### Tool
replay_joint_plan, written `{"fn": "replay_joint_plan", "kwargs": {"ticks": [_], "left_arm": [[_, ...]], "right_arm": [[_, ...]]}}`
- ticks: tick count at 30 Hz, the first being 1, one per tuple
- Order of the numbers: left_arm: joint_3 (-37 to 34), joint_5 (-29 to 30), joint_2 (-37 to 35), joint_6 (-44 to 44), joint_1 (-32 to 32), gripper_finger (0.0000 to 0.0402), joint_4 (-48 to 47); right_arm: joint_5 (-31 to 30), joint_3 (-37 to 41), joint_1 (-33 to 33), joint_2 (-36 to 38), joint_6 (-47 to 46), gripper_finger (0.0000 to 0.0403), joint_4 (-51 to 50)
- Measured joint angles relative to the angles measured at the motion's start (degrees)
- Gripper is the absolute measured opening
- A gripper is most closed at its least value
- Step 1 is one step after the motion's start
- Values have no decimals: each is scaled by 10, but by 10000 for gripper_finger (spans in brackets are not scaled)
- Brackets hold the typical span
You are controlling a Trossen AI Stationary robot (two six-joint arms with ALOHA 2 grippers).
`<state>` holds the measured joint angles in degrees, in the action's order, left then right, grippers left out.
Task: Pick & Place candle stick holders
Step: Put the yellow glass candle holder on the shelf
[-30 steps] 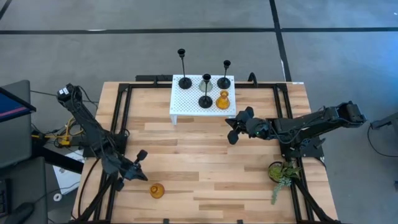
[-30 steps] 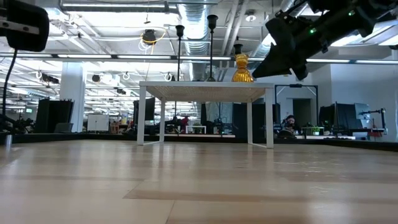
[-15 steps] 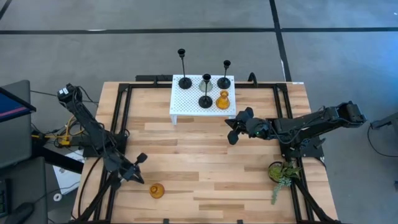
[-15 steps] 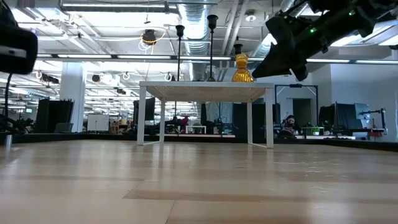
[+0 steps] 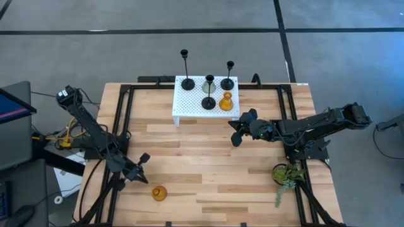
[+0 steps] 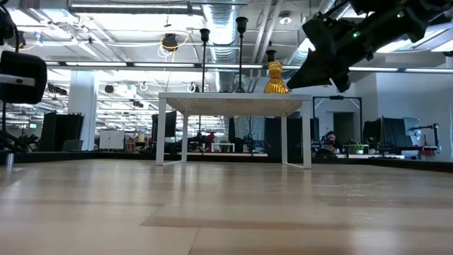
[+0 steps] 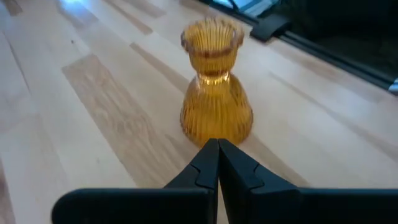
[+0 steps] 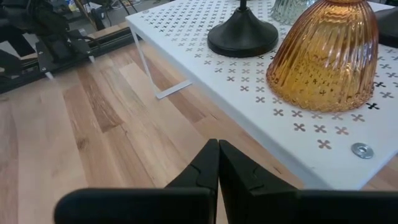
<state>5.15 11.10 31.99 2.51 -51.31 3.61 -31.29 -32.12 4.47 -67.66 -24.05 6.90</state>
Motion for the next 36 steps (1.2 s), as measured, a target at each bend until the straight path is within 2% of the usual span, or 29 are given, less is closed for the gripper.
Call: {"fn": "replay_joint_plan", "kwargs": {"ticks": [6,10,16,21,30,36], "left_arm": [[0,56,0,0,0,13,68],[0,59,1,-4,0,39,77],[0,59,28,-19,0,101,80],[0,84,72,-19,0,160,94],[1,63,187,-51,0,260,229],[1,63,267,-74,0,310,301]], "right_arm": [[0,0,-2,0,0,1,0],[-1,0,-2,0,0,1,0],[-1,0,-2,0,0,1,0],[-2,0,-1,0,0,1,0],[-2,0,-1,0,0,1,0],[-2,0,-1,0,0,1,0]]}}
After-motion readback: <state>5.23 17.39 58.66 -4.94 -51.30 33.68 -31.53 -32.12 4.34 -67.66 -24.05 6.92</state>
